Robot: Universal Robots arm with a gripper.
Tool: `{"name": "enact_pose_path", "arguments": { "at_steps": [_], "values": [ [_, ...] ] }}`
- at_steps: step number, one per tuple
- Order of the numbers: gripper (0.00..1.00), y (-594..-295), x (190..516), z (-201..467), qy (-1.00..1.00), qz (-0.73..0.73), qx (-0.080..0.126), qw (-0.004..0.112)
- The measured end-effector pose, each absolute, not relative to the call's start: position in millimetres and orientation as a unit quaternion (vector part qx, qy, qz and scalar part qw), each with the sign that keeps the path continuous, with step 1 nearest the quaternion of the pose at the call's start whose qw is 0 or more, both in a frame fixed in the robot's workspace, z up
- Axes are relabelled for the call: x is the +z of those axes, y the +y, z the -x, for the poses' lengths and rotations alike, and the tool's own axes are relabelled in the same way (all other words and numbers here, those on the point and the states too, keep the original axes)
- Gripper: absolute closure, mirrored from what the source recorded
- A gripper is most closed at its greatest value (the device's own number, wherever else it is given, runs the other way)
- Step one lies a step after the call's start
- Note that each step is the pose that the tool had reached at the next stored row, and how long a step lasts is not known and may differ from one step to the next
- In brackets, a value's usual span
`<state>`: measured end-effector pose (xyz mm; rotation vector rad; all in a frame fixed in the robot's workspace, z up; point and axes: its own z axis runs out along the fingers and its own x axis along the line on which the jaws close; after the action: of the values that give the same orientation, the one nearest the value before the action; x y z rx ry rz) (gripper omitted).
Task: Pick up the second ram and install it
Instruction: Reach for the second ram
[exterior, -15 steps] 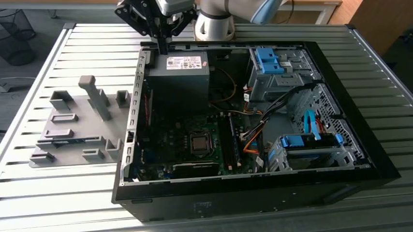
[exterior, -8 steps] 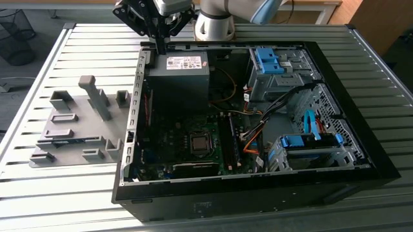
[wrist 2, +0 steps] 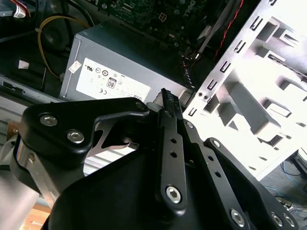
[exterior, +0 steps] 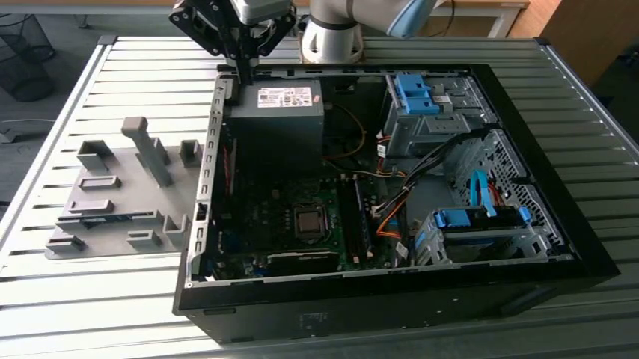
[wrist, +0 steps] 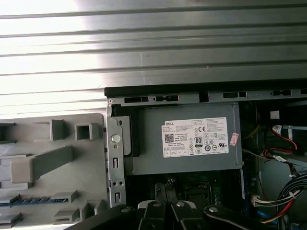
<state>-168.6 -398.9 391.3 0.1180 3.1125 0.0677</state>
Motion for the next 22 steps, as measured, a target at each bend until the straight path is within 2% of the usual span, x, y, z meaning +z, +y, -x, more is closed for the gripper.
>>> {"name": "enact_pose_path", "arguments": {
  "at_steps": [22],
  "values": [
    [0.89, -398.9, 391.3, 180.1, 0.999, -0.038, 0.022, 0.013]
  ]
}}
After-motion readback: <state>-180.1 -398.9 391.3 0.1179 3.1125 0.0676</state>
